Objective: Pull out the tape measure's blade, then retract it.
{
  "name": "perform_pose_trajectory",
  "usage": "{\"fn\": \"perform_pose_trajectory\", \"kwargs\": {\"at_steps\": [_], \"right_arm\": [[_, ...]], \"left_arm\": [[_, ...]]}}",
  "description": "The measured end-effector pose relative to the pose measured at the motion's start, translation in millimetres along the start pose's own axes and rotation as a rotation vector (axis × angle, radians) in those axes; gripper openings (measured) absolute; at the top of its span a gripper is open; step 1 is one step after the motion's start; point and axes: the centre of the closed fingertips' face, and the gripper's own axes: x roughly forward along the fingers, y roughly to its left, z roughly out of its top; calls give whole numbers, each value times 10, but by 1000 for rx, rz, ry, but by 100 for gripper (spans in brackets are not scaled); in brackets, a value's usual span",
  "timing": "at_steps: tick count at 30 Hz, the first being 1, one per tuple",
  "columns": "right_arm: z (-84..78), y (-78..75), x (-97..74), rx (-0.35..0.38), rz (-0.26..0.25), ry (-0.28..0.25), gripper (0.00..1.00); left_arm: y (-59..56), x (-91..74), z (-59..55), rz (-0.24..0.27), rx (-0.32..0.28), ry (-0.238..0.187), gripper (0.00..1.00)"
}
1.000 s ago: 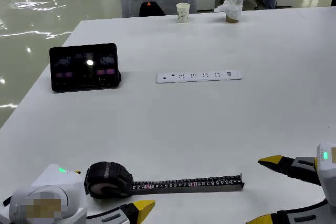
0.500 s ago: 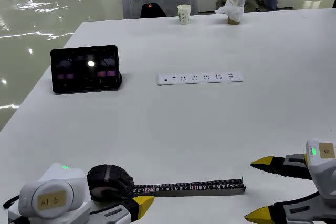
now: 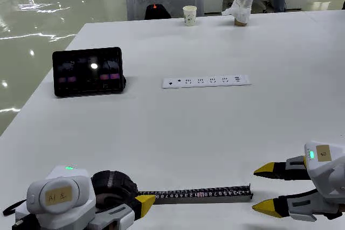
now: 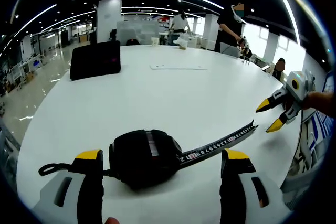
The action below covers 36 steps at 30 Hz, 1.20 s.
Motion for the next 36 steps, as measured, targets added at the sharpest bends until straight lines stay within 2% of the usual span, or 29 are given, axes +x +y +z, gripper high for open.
{"fn": "perform_pose_trajectory", "kwargs": {"at_steps": [4, 11, 21, 25, 36], "right_arm": [[-30, -16, 56, -5, 13, 13, 27], [-97, -38, 145, -14, 34, 36, 23], [-136, -72, 224, -29, 61, 50, 17], [-151, -56, 254, -36, 78, 57, 14], [-190, -27, 296, -62, 105, 73, 13]], "left_arm": [[37, 10, -10, 16, -16, 8, 84], [131, 48, -39, 49, -36, 21, 77], [137, 131, -97, 58, -68, 54, 69], [150, 166, -125, 68, -60, 64, 68], [190, 219, -184, 84, -92, 91, 67]]}}
